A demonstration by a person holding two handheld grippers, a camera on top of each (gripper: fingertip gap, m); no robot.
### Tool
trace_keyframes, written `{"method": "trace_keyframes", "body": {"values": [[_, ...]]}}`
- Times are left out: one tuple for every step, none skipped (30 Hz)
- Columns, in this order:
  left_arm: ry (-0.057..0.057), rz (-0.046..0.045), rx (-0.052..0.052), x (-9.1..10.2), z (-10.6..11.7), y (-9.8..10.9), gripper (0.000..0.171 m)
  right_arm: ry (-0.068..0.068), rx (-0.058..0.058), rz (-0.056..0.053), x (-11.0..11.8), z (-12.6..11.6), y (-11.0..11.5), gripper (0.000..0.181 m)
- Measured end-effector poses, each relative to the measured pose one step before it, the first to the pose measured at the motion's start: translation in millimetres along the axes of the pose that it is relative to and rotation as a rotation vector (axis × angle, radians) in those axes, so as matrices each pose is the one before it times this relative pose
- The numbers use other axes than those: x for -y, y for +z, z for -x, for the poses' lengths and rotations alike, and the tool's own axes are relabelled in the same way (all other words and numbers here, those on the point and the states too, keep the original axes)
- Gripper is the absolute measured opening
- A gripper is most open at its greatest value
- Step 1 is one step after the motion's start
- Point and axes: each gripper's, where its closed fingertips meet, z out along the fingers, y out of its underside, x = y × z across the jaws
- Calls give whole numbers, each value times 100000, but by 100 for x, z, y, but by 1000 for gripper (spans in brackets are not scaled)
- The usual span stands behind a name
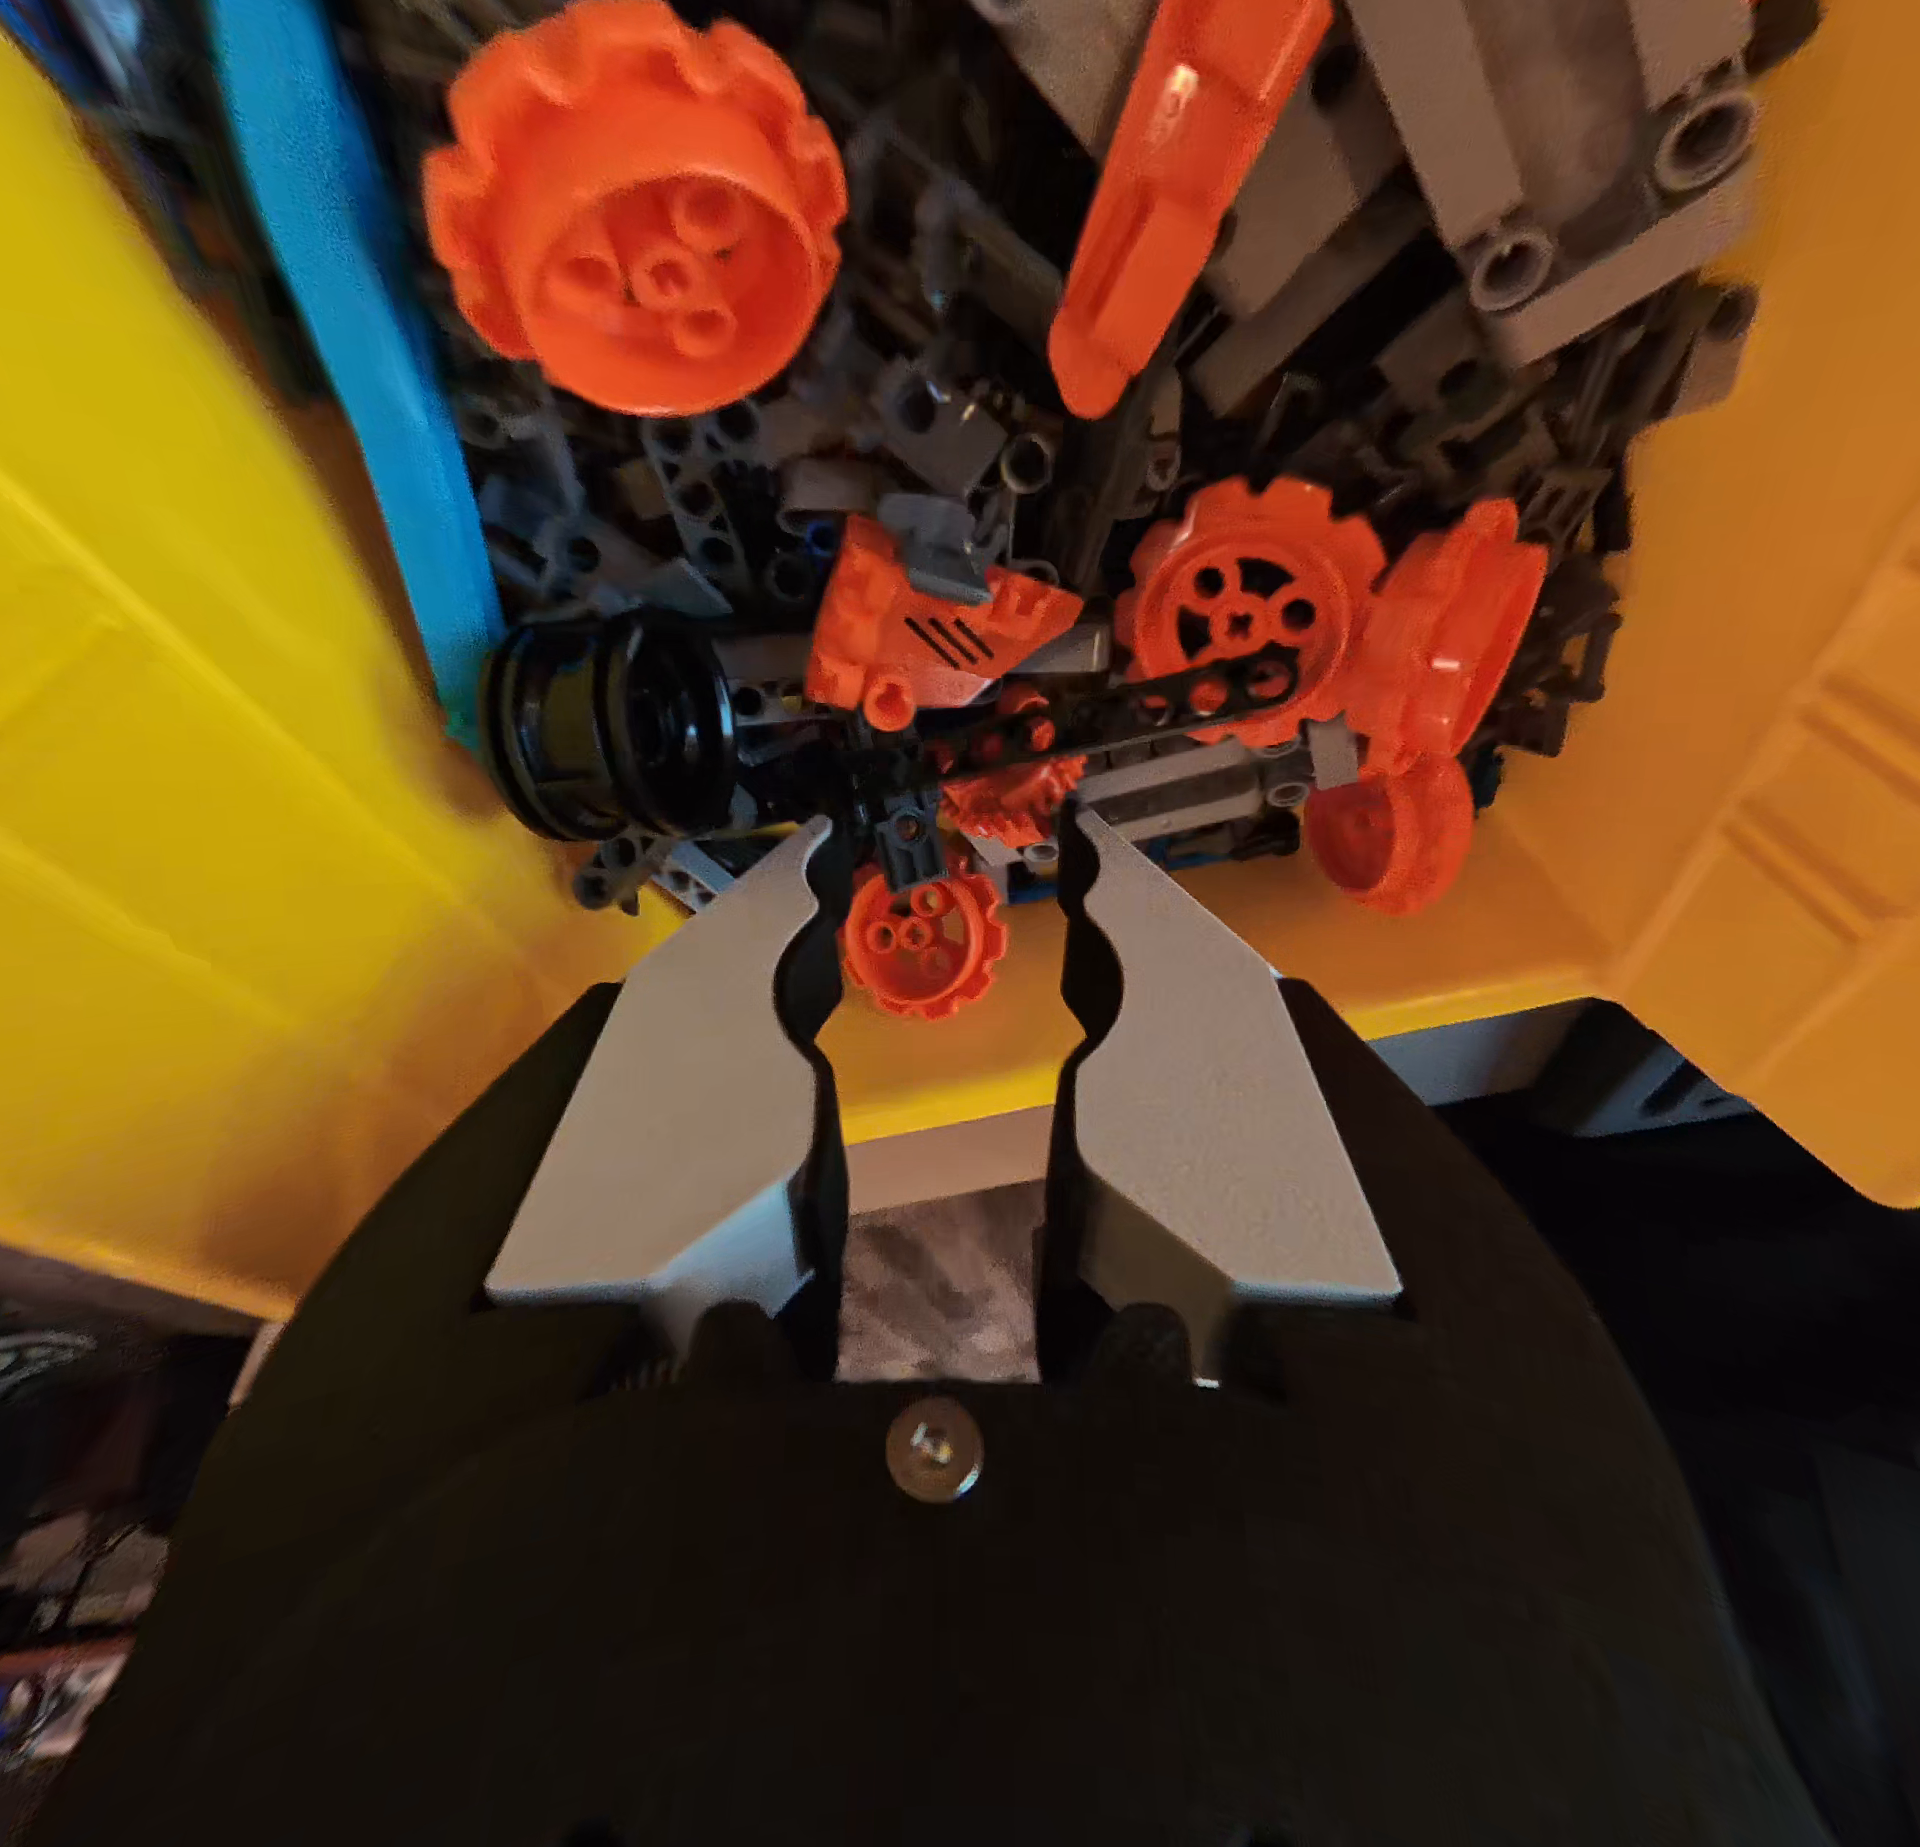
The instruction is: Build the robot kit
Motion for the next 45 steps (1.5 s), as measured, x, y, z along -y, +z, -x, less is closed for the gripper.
{"method": "trace_keyframes", "body": {"values": [[-859, -2557, -1561, 511, 76, -191, 36, -178, 25, 147, -30, 26, 18, 3], [-1164, -2467, -2156, 521, 20, -158, 35, -118, 68, 124, -20, 21, 16, 3], [-1520, -2203, -2384, 442, -13, -154, 34, -82, 63, 112, -11, 15, 8, 3], [-1311, -2084, -2017, 366, 4, -159, 33, -91, -26, 67, -26, -1, 6, 3], [-818, -1915, -1508, 352, 63, -168, 33, 8, -52, 86, -23, -21, 8, 3], [-564, -2459, -1294, 409, 58, -172, 32, 101, 45, 125, -29, -9, 11, 3], [-343, -2715, -1124, 450, 57, -180, 31, 37, -2, 97, -24, -12, 7, 3], [-338, -2085, -449, 357, 154, -150, 29, -32, -62, 30, -12, -11, 13, 3], [-474, -1995, -433, 352, 140, -134, 29, -22, -24, 101, -31, -3, 10, 3], [-627, -1528, -432, 296, 133, -95, 28, -46, -11, 168, -39, -5, 19, 3], [-434, -1802, 23, 335, 164, -96, 28, -47, -11, 139, -34, 2, 15, 3], [-525, -2068, 106, 347, 175, -108, 27, -19, 19, 77, -28, 3, 12, 3], [-654, -1333, -4, 258, 145, -84, 26, -21, -37, 127, -33, 1, 16, 3], [-429, -1453, -345, 265, 74, -66, 25, -31, -43, 187, -34, -24, 15, 3], [-30, -1547, -606, 275, -3, -85, 24, -19, -74, 124, -35, -18, 15, 3], [205, -1272, -669, 204, -56, -112, 25, 25, -73, 83, -34, -19, -4, 3], [461, -1842, -543, 266, -90, -150, 25, 67, -22, 38, -18, -18, 4, 3], [635, -2244, -730, 373, -141, -204, 25, 84, -2, 5, -14, -14, 6, 3], [1093, -3190, -1575, 559, -284, -205, 25, 17, -19, 15, -2, -1, -1, 3], [1350, -3696, -2468, 713, -425, -162, 25, -54, -43, 35, -12, -2, 7, 3], [1465, -3598, -2673, 741, -455, -78, 25, -40, -15, 49, -14, -5, 12, 3], [886, -2170, -2239, 501, -394, 31, 25, -7, 40, 88, -17, 19, 11, 3], [-217, 259, -509, 52, -139, 76, 25, -30, 25, 82, -19, 9, 4, 3], [-942, 1685, 1427, -272, 108, 20, 26, -73, -23, 62, -6, 5, -3, 3], [-728, 1818, 2151, -371, 159, -85, 27, -129, -69, 49, -14, -3, 0, 3], [-127, 958, 1923, -318, 64, -163, 27, -106, -74, 30, -2, -12, 6, 3], [-272, 865, 2064, -348, 97, -247, 28, -40, -29, -4, 11, -1, -8, 3], [-925, 914, 3588, -376, 375, -290, 30, -8, 43, -22, 12, -4, 6, 3], [-1612, 995, 5234, -407, 717, -279, 31, -3, 63, -9, 1, 9, 1, 3], [-1917, 1811, 4555, -555, 690, -129, 32, -21, 108, 25, 2, 33, 8, 3], [-2225, 3381, 2753, -782, 501, 100, 33, -102, 135, 75, -10, 45, 21, 3], [-2208, 4340, 1102, -832, 303, 293, 34, -198, 78, 105, -11, 44, 21, 3], [-1971, 3362, 608, -522, 260, 415, 35, -251, 45, 156, -18, 35, 17, 3], [-2094, 2231, 1083, -195, 362, 428, 35, -192, 9, 157, -21, 21, 16, 3], [-2500, 2270, 434, -121, 214, 458, 38, -101, 38, 39, 0, 18, 7, 3], [-1932, 2056, -1207, -44, -171, 372, 31, -2, -1, -23, 4, 8, -4, 3], [-1284, 718, 123, 178, -129, 289, 34, 38, -32, -21, 7, -15, -16, 3], [-346, 847, 1992, 179, 47, 217, 34, 62, -81, -40, 10, -20, -15, 3], [491, 852, 2376, 160, 36, 229, 41, 54, -63, -141, 29, -24, -31, 3], [1340, 1357, 1389, 86, -101, 258, 46, 26, -62, -192, 48, -22, -21, 3], [2063, 775, 388, 174, -192, 263, 49, 17, -57, -135, 33, -14, -16, 2], [2311, -170, -557, 273, -256, 98, 47, 54, 22, -58, 13, -7, -13, 3], [1566, -2316, -1666, 465, -367, -98, 40, 49, 82, 19, -10, 23, 8, 3], [414, -2796, -1056, 511, -257, -233, 37, -40, 88, 52, -12, 23, 14, 3], [578, -3054, -1414, 572, -320, -301, 33, -97, 87, 140, -22, 17, 21, 3]]}}
